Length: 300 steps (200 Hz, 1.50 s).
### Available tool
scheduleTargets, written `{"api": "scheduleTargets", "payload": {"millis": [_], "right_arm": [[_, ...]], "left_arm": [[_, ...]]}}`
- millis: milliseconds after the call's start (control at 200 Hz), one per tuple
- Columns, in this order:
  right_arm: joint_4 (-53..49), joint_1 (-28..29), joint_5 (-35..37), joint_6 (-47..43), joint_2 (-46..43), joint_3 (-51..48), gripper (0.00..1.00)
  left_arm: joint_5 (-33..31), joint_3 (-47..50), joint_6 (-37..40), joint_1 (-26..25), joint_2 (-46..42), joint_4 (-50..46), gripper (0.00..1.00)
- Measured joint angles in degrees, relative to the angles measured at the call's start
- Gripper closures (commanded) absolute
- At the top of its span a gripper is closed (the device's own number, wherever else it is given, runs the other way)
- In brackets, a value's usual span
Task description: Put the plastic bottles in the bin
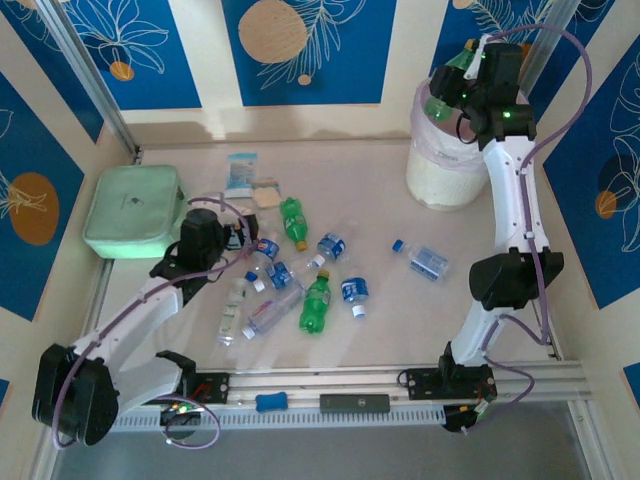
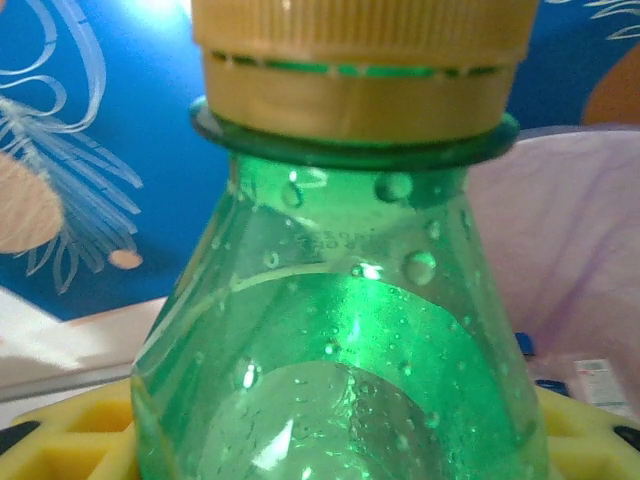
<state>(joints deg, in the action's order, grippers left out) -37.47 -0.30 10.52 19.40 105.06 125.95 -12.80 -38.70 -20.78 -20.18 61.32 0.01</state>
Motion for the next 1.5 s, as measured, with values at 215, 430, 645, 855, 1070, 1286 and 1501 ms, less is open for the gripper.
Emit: {"api": "scheduleTargets", "payload": {"millis": [215,430,645,855,1070,1286,1501], "right_arm": [[-3.2,-2.5,3.3,-0.6,7.0,6.2,0.53],[-10.0,-3.3,4.8,-1.2,16.8,16.6,0.52],[-14.8,-3.3,5.6,-1.2,20.5,17.2,0.43],[-15.6,-3.3,5.9,-0.7,20.8,17.3,0.2],[-16.1,-3.0,6.1,-0.5,20.7,20.4,0.08],[-15.8,-0.2,6.9,-1.9,16.7,18.5,0.01],[-10.5,10.5,8.6,-4.7,4.1,4.7,0.01]], "left_arm": [[-1.4,0.8,1.3,5.0,-2.9,-0.8,0.0],[-0.5,0.8,1.4,7.0,-2.8,-1.0,0.0],[1.0,0.8,1.4,7.5,-2.3,-1.0,0.0],[2.3,0.8,1.2,8.1,-1.8,-0.9,0.0],[3.8,0.8,0.2,8.3,0.3,-0.9,0.0],[5.7,0.7,-1.4,8.4,2.3,-1.3,0.01],[12.6,-1.0,-3.8,8.4,2.3,-6.8,0.0]]}}
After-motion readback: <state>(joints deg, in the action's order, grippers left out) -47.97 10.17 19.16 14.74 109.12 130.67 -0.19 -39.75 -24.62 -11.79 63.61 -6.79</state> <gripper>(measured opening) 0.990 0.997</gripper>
